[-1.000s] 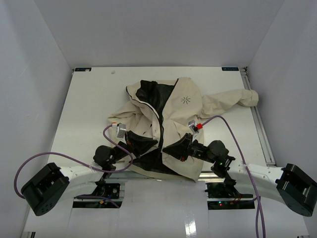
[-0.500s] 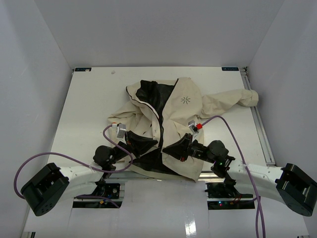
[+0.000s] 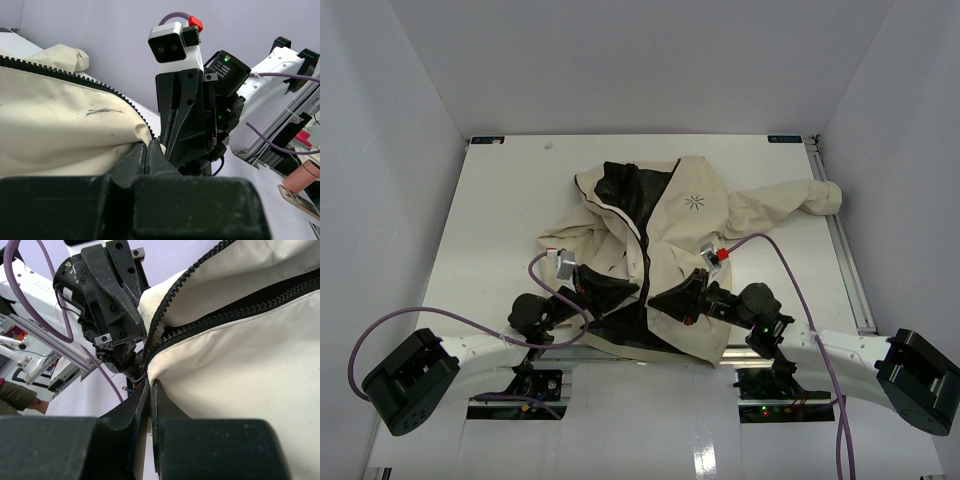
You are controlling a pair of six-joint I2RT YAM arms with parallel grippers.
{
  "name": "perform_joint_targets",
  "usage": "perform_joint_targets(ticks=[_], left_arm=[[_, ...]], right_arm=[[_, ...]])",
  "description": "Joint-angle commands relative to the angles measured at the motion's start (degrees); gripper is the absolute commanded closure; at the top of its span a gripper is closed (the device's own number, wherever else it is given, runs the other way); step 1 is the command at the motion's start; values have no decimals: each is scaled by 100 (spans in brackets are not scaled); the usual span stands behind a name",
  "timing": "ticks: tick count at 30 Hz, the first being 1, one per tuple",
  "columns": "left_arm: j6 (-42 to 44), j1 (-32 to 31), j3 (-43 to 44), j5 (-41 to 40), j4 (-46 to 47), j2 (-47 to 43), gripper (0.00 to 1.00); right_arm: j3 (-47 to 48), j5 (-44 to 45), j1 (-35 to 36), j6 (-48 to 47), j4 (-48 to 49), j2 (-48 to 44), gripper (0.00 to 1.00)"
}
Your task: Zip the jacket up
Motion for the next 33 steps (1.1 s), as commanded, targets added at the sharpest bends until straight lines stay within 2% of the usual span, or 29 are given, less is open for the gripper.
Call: perform_joint_targets(ticks=[1, 18, 33], left_arm=[[88, -29, -5, 196, 2882, -62, 100], [161, -23, -32, 224, 2884, -60, 100], [280, -31, 9, 152, 2875, 121, 100]], right_arm=[[160, 58, 22, 113, 491, -9, 92], [89, 229, 13, 276, 595, -126, 92], [-180, 803, 15, 539, 398, -440, 92]])
